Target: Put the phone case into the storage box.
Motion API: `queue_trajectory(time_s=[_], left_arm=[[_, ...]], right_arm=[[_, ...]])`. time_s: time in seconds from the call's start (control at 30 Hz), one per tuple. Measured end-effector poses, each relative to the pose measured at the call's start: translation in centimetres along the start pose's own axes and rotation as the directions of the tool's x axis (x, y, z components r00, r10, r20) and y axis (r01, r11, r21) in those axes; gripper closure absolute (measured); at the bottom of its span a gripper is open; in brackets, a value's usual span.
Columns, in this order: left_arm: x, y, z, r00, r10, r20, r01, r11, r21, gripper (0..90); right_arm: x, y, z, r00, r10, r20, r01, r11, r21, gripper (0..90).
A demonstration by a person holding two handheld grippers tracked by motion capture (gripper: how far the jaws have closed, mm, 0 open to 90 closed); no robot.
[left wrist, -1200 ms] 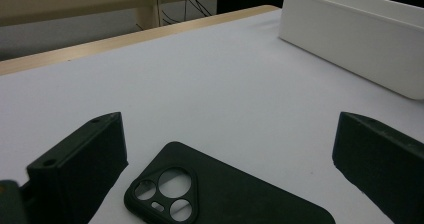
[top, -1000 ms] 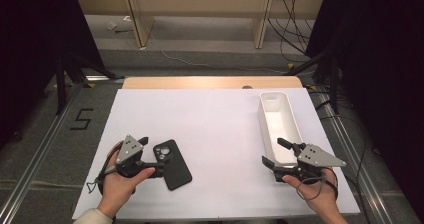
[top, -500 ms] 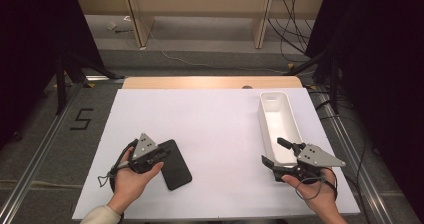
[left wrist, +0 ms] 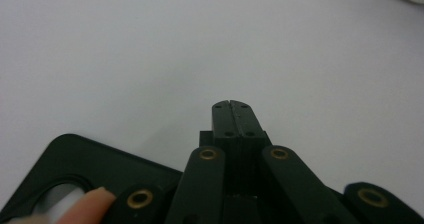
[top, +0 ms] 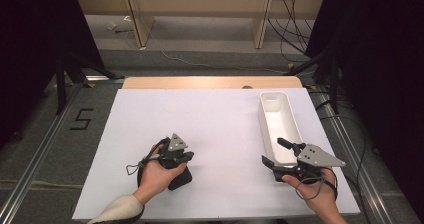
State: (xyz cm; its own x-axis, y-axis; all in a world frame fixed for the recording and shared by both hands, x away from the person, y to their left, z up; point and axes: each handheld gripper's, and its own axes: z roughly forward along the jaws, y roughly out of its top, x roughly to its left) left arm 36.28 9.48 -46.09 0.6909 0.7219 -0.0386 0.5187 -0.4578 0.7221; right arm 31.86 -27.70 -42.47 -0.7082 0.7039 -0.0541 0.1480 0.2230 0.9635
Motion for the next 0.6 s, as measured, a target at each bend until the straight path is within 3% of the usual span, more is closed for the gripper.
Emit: queue_trajectory(time_s=[0.27, 0.6], left_arm=[[-0.9, 0.0, 1.3, 0.9996, 0.020, 0.019, -0.021, 0.9972, 0.072, 89.9], [-1.1, -0.6, 1.8, 0.9995, 0.025, 0.017, -0.027, 0.9921, 0.122, 90.0]], right_arm=[[0.0, 0.0, 0.0, 1.0000, 0.000, -0.002, 0.000, 1.000, 0.004, 21.9], [0.0, 0.0, 0.0, 1.0000, 0.001, -0.003, -0.001, 1.000, 0.007, 21.9]])
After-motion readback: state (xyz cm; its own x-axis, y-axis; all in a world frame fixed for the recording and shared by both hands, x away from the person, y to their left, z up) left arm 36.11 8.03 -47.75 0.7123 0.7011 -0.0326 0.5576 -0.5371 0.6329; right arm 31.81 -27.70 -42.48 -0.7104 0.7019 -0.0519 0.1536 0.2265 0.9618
